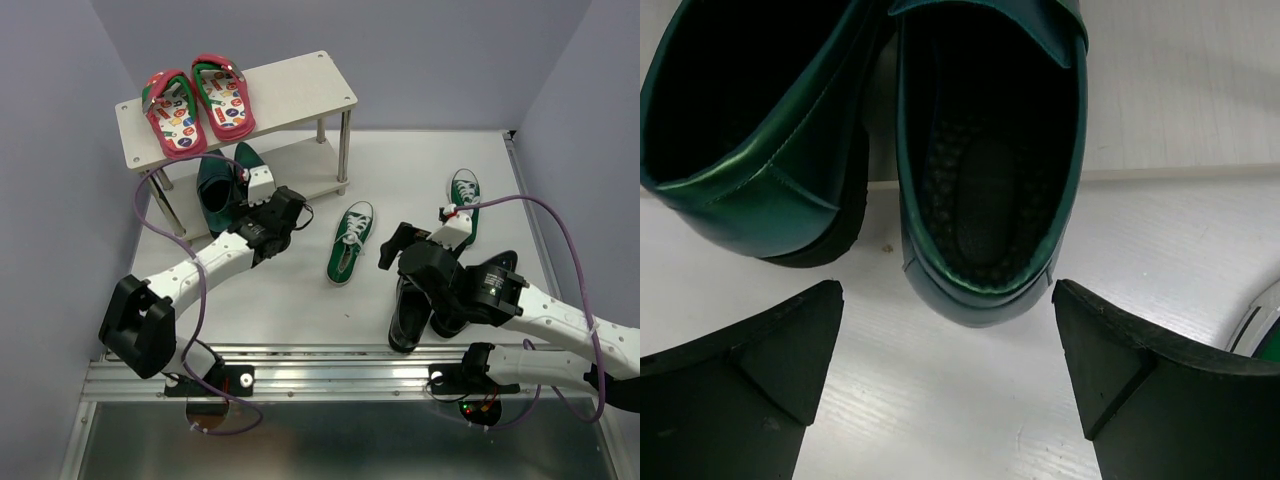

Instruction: Place and organize the shoes onto the shoe shelf

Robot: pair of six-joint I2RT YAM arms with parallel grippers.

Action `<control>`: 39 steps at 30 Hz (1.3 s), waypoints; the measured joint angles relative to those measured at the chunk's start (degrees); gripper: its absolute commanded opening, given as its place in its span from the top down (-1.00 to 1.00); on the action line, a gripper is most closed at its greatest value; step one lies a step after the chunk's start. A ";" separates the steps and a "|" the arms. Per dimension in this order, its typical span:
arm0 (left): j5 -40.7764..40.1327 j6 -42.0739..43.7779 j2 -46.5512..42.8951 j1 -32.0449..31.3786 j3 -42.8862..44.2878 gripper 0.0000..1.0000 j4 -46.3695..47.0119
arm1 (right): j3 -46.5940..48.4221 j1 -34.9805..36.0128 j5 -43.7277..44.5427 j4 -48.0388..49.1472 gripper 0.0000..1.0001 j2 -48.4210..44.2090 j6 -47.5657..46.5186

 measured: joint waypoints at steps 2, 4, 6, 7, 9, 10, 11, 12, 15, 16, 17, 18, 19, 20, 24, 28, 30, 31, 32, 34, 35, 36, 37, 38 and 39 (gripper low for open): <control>0.87 1.09 0.28 1.05 -0.24 -0.96 2.12 | 0.00 0.00 0.00 0.00 -1.00 0.00 -0.02; 1.62 1.90 0.76 1.77 -0.31 -0.96 3.56 | 0.00 0.00 0.00 0.00 -1.00 0.00 -0.02; 2.43 2.78 1.40 2.38 -0.33 -0.96 5.11 | 0.00 0.00 -0.02 0.00 -1.00 0.02 0.00; 2.86 3.15 1.86 2.75 -0.35 -0.96 6.01 | 0.02 -0.02 -0.02 0.00 -1.00 0.04 -0.02; 3.69 3.63 2.60 3.21 -0.35 -0.90 7.32 | 0.02 0.00 -0.09 0.00 -1.00 0.13 -0.02; 3.91 3.80 2.91 3.45 -0.35 -0.85 7.76 | 0.02 -0.02 -0.15 -0.02 -1.00 0.15 0.00; 4.13 3.98 3.45 3.72 -0.35 -0.80 8.37 | 0.02 0.00 -0.24 -0.02 -1.00 0.17 0.00; 4.09 4.02 4.00 3.91 -0.35 -0.70 8.81 | 0.02 -0.02 -0.35 -0.02 -1.00 0.17 0.00; 4.42 4.28 5.66 4.76 -0.33 -0.58 10.21 | 0.02 -0.02 -0.50 -0.04 -1.00 0.17 0.02; 4.42 4.39 5.97 4.81 -0.28 -0.58 10.43 | 0.02 0.00 -0.52 -0.04 -1.00 0.17 0.02; 4.48 4.61 6.23 4.85 -0.24 -0.57 10.56 | 0.02 -0.02 -0.52 -0.07 -1.00 0.17 0.04; 4.50 4.72 6.27 4.85 -0.24 -0.51 10.60 | 0.02 0.00 -0.52 -0.09 -1.00 0.15 0.07; 4.57 4.85 6.27 4.92 -0.24 -0.44 10.67 | 0.02 -0.02 -0.52 -0.11 -1.00 0.13 0.13; 4.61 4.96 6.27 5.03 -0.24 -0.39 10.71 | 0.02 0.00 -0.55 -0.13 -1.00 0.11 0.24; 5.07 4.81 6.27 5.81 -0.20 0.06 11.06 | 0.02 -0.02 -0.55 -0.22 -1.00 -0.07 0.31; 5.70 4.20 6.21 6.73 0.13 0.38 11.15 | 0.04 0.00 -0.57 -0.31 -1.00 -0.07 0.46; 5.97 4.00 6.12 7.04 0.24 0.65 11.08 | 0.04 0.00 -0.55 -0.46 -1.00 -0.07 0.61; 5.99 3.91 5.99 7.06 0.26 0.71 11.04 | 0.04 0.00 -0.57 -0.52 -1.00 -0.09 0.68; 5.97 3.93 5.92 7.30 0.26 0.86 10.95 | 0.04 0.00 -0.55 -0.55 -1.00 -0.15 0.70; 6.05 3.91 5.90 7.67 0.42 0.88 10.71 | 0.04 0.00 -0.57 -0.61 -1.00 -0.35 0.76; 6.05 3.93 5.90 7.78 0.61 0.88 10.54 | 0.04 -0.02 -0.57 -0.66 -1.00 -0.55 0.81; 6.03 3.91 5.90 7.82 0.72 0.89 10.40 | 0.04 -0.02 -0.59 -0.70 -1.00 -0.68 0.87; 6.05 3.87 5.90 7.93 0.83 0.95 10.14 | 0.04 0.00 -0.59 -0.72 -1.00 -0.79 0.90; 6.03 3.80 5.90 7.98 0.90 0.95 10.05 | 0.04 0.00 -0.59 -0.72 -1.00 -0.81 0.90; 6.03 3.74 5.88 8.04 0.94 0.96 9.94 | 0.04 0.00 -0.59 -0.74 -1.00 -0.85 0.90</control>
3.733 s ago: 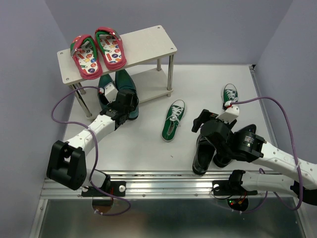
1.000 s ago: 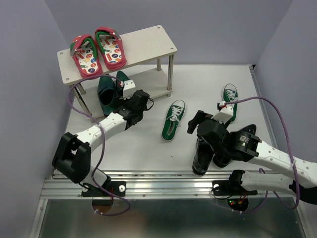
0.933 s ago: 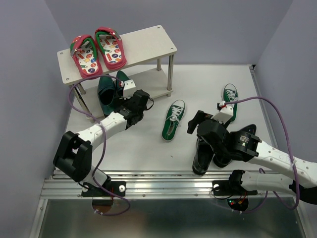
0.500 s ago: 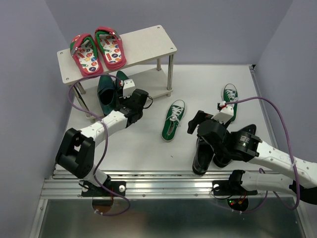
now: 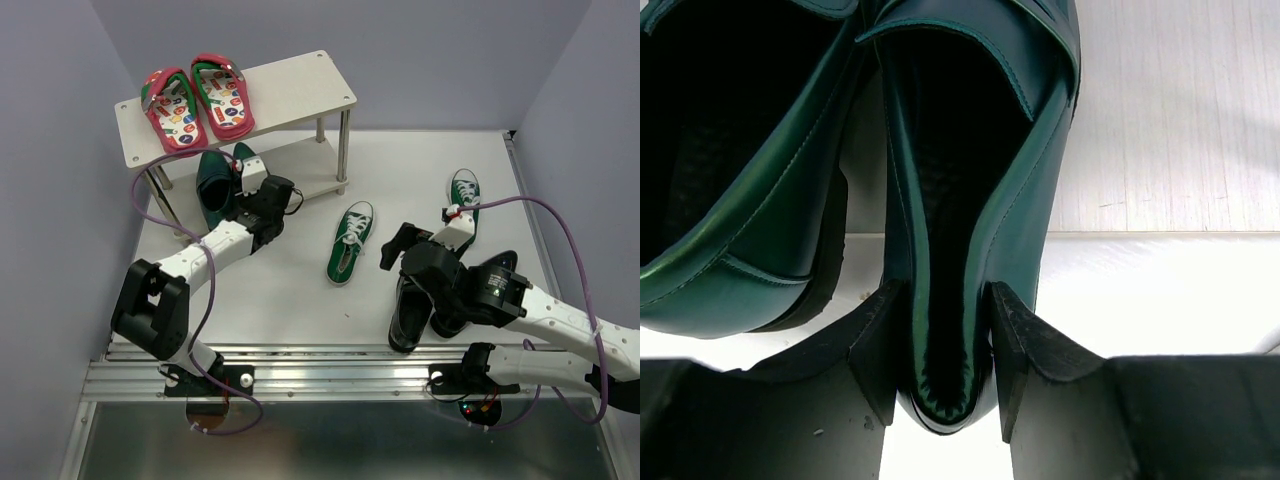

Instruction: Place and organize the shoes onto the shoe shelf

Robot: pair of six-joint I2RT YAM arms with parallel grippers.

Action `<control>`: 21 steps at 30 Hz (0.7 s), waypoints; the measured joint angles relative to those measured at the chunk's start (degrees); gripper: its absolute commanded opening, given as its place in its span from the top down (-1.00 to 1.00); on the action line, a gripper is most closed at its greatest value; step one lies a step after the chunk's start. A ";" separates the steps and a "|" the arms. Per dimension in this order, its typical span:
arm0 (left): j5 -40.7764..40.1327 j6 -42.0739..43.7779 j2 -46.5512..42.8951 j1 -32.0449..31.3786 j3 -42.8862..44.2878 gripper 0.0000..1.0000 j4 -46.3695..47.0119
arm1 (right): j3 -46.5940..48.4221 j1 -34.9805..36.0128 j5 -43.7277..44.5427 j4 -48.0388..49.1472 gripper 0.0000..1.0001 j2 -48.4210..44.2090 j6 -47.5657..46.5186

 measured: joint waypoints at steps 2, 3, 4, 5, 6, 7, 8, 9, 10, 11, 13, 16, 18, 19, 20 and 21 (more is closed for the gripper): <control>-0.07 -0.28 -0.04 0.13 0.00 1.00 -0.13 | 0.00 -0.02 -0.02 -0.04 -1.00 0.00 0.00; -0.13 -0.46 -0.11 0.17 0.00 1.00 -0.15 | 0.00 -0.02 -0.02 -0.07 -1.00 0.00 0.00; -0.33 -0.70 -0.15 0.22 0.00 1.00 -0.15 | 0.00 0.00 -0.02 -0.11 -1.00 0.00 0.00; -0.50 -0.90 -0.24 0.26 0.00 1.00 -0.17 | 0.00 0.00 -0.02 -0.15 -1.00 0.00 0.00; -0.66 -1.31 -0.33 0.42 0.00 1.00 -0.17 | 0.00 0.00 -0.04 -0.17 -1.00 0.00 0.00; -0.74 -1.55 -0.42 0.66 0.00 1.00 -0.17 | 0.00 -0.02 -0.04 -0.17 -1.00 0.00 0.00; -0.79 -1.99 -0.44 0.85 0.00 1.00 -0.17 | 0.00 0.00 -0.07 -0.17 -1.00 0.00 0.00; -0.98 -2.60 -0.46 1.16 0.00 1.00 -0.20 | 0.00 0.00 -0.04 -0.17 -1.00 0.00 0.00; -1.33 -3.37 -0.46 1.40 0.00 1.00 -0.31 | 0.00 0.00 -0.07 -0.17 -1.00 0.00 0.00; -1.46 -3.63 -0.46 1.53 0.00 1.00 -0.37 | 0.00 0.00 -0.07 -0.17 -1.00 0.00 0.00; -2.21 -5.18 -0.59 1.95 0.00 1.00 -0.59 | 0.00 -0.02 -0.09 -0.15 -1.00 -0.02 0.00; -2.93 -6.67 -1.22 2.29 -0.20 1.00 -0.61 | 0.00 0.00 -0.11 -0.17 -1.00 -0.07 0.00; -3.63 -7.08 -1.79 2.29 -0.33 1.00 -0.61 | 0.00 -0.02 -0.11 -0.22 -1.00 -0.39 0.02; -3.89 -7.23 -2.10 2.32 -0.33 1.00 -0.63 | 0.00 0.00 -0.11 -0.22 -1.00 -0.72 0.04; -4.00 -7.28 -2.32 2.36 -0.33 1.00 -0.61 | 0.00 0.00 -0.11 -0.22 -1.00 -0.90 0.04; -4.02 -7.28 -2.51 2.47 -0.33 1.00 -0.63 | 0.00 0.00 -0.11 -0.24 -1.00 -1.16 0.04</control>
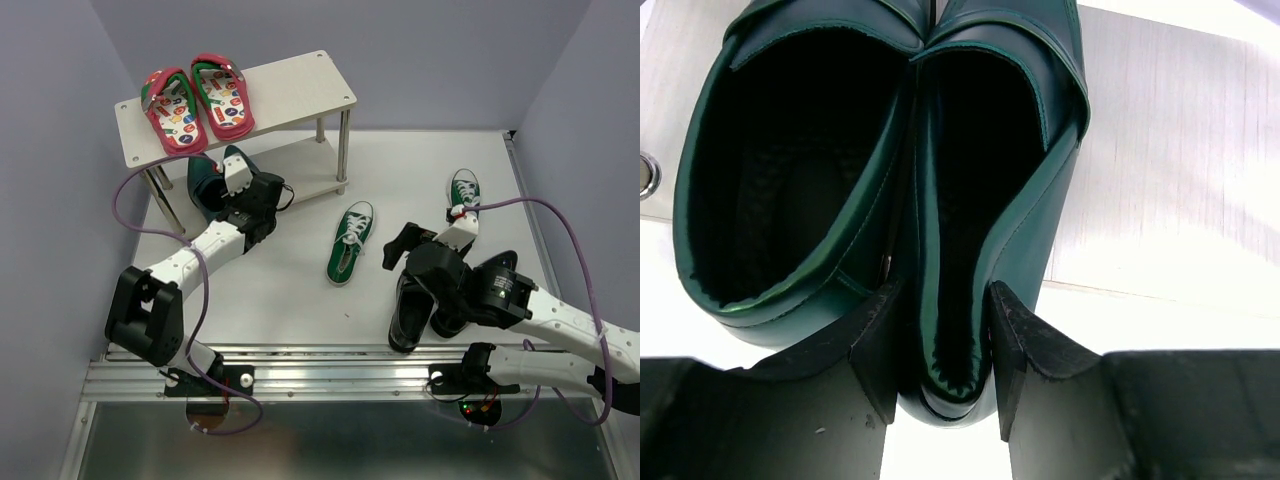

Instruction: Place and organize the shoes onto the shoe shelf

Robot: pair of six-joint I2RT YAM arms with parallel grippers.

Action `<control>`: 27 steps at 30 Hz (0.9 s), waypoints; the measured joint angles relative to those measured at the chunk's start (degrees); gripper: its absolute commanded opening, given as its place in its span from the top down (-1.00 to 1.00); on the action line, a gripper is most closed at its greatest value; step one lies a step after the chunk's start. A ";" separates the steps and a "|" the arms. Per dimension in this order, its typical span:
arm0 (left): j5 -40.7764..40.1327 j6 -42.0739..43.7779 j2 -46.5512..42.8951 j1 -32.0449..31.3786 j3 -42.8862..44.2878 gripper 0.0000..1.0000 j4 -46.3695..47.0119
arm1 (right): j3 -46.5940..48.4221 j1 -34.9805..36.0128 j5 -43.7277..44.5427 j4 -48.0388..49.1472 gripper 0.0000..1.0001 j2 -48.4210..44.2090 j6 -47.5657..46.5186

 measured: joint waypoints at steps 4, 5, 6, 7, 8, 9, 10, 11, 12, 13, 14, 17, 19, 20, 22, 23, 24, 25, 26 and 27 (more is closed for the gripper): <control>0.09 0.07 -0.28 0.44 -0.11 1.00 0.00 | 0.00 -0.02 0.00 -0.11 -1.00 -0.31 0.00; 0.13 0.20 -0.31 0.61 -0.17 1.00 0.00 | 0.00 -0.02 0.00 -0.13 -1.00 -0.26 0.00; 0.17 0.26 -0.33 0.74 -0.20 1.00 0.04 | 0.00 -0.02 0.00 -0.13 -1.00 -0.26 0.00; 0.33 0.39 -0.39 1.05 -0.37 1.00 0.22 | 0.00 0.00 -0.02 -0.11 -1.00 -0.26 -0.02; 0.46 0.42 -0.55 1.29 -0.59 1.00 0.44 | 0.00 0.00 -0.04 -0.11 -1.00 -0.24 -0.02; 0.68 0.44 -0.68 1.46 -0.81 1.00 0.61 | 0.00 -0.02 -0.07 -0.11 -1.00 -0.22 -0.02; 0.94 0.48 -0.94 1.73 -0.98 1.00 0.72 | 0.00 0.00 -0.11 -0.11 -1.00 -0.20 -0.02; 1.36 0.48 -1.22 2.14 -1.18 1.00 0.81 | 0.00 0.00 -0.20 -0.09 -1.00 -0.15 -0.02; 1.64 0.59 -1.42 2.54 -1.33 1.00 0.87 | 0.00 0.00 -0.22 -0.09 -1.00 -0.09 -0.02; 1.70 0.66 -1.55 2.82 -1.53 1.00 0.98 | 0.00 0.00 -0.24 -0.07 -1.00 0.00 -0.02; 1.81 0.70 -1.70 3.23 -1.77 1.00 1.18 | 0.00 -0.02 -0.26 -0.04 -1.00 0.07 -0.02; 1.92 0.94 -2.01 4.00 -2.03 1.00 1.46 | 0.00 0.00 -0.39 0.09 -1.00 0.17 -0.04; 2.01 1.07 -2.14 4.42 -2.14 1.00 1.49 | 0.00 -0.02 -0.42 0.13 -1.00 0.17 -0.04; 2.05 1.14 -2.25 4.55 -2.32 1.00 1.62 | 0.00 0.00 -0.42 0.13 -1.00 0.17 -0.04; 2.29 1.27 -2.45 4.74 -2.54 0.82 1.77 | 0.00 0.00 -0.42 0.20 -1.00 0.20 -0.04; 2.49 1.31 -2.47 4.81 -2.54 0.61 1.79 | 0.00 0.00 -0.44 0.28 -1.00 0.22 -0.04; 2.62 1.36 -2.47 4.83 -2.54 0.61 1.79 | 0.00 -0.02 -0.44 0.33 -1.00 0.24 -0.04; 2.78 1.44 -2.47 4.83 -2.58 0.43 1.79 | 0.00 0.00 -0.44 0.39 -1.00 0.31 -0.04; 2.91 1.44 -2.49 4.85 -2.67 0.32 1.79 | 0.00 -0.02 -0.46 0.39 -1.00 0.37 -0.07; 3.02 1.44 -2.56 4.90 -2.75 0.22 1.81 | 0.00 -0.02 -0.48 0.46 -1.00 0.48 -0.07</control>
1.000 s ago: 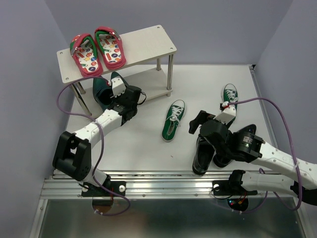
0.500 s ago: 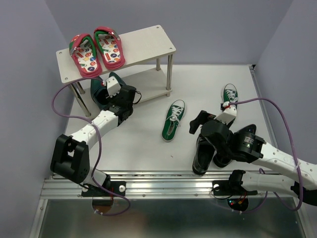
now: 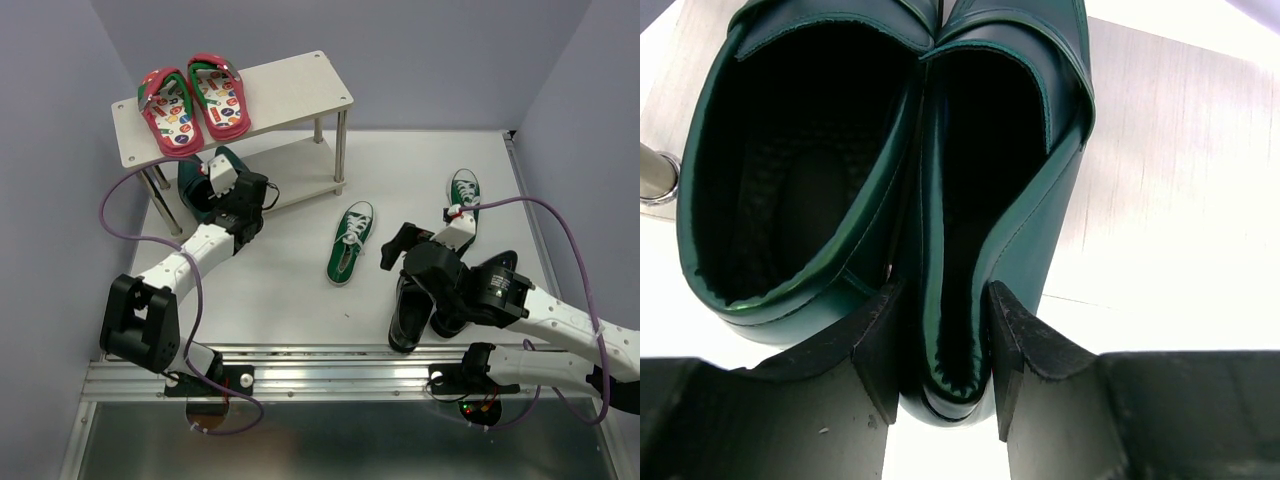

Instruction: Place and organize the shoes onto the shoe shelf

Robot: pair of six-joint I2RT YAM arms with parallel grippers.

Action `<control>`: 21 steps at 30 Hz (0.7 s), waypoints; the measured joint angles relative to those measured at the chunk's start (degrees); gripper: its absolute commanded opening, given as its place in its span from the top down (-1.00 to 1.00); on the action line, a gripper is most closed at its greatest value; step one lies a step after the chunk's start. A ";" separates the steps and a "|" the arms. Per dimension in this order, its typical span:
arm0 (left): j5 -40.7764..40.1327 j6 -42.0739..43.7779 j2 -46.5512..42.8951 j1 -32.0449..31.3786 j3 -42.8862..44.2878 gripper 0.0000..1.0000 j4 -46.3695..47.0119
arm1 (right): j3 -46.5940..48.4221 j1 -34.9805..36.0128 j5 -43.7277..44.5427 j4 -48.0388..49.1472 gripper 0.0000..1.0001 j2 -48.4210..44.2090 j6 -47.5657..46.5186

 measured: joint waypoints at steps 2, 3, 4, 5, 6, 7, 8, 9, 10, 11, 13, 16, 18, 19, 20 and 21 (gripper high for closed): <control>0.17 0.02 -0.17 0.04 -0.11 0.07 -0.02 | -0.02 0.00 -0.17 0.04 -1.00 0.09 0.00; 0.31 0.07 -0.33 0.11 -0.20 0.04 -0.09 | -0.02 0.02 -0.22 0.04 -1.00 0.09 0.02; 0.46 0.09 -0.50 0.22 -0.33 0.03 -0.22 | -0.02 0.00 -0.24 0.07 -1.00 0.09 0.02; 0.55 0.07 -0.68 0.28 -0.37 -0.05 -0.28 | -0.02 0.02 -0.37 0.07 -1.00 0.09 0.02; 0.59 0.09 -0.85 0.31 -0.37 -0.10 -0.48 | -0.02 0.02 -0.39 0.07 -1.00 0.09 0.02; 0.79 0.22 -1.09 0.31 -0.37 -0.11 -1.14 | -0.02 0.02 -0.39 0.07 -1.00 0.09 0.02; 0.83 0.09 -1.25 0.33 -0.37 -0.18 -1.20 | -0.02 0.00 -0.42 0.09 -1.00 0.09 0.02; 1.07 0.24 -1.66 0.37 -0.37 -0.26 -1.66 | -0.02 0.02 -0.52 0.09 -1.00 0.09 0.02; 1.22 0.39 -1.84 0.42 -0.37 -0.28 -1.86 | -0.02 0.02 -0.57 0.09 -1.00 0.09 0.02; 1.81 0.50 -2.36 0.63 -0.37 -0.36 -2.58 | -0.04 0.02 -0.66 0.11 -1.00 0.09 0.02; 2.32 0.74 -2.91 0.74 -0.37 -0.45 -3.30 | -0.09 0.02 -0.79 0.20 -1.00 0.09 0.02; 3.56 1.09 -3.87 0.83 -0.37 -0.61 -5.46 | -0.11 0.00 -0.96 0.44 -1.00 0.09 0.02; 4.22 1.36 -4.46 0.83 -0.37 -0.72 -6.54 | -0.15 0.02 -1.20 0.52 -1.00 0.13 0.02; 4.59 1.57 -4.92 0.83 -0.37 -0.73 -6.97 | -0.15 0.00 -1.22 0.52 -1.00 0.20 0.02; 4.81 1.64 -5.18 0.83 -0.37 -0.76 -7.32 | -0.17 0.00 -1.25 0.57 -1.00 0.37 0.02; 5.16 1.90 -5.97 0.81 -0.37 -0.81 -7.82 | -0.28 0.02 -1.29 0.68 -1.00 0.50 0.02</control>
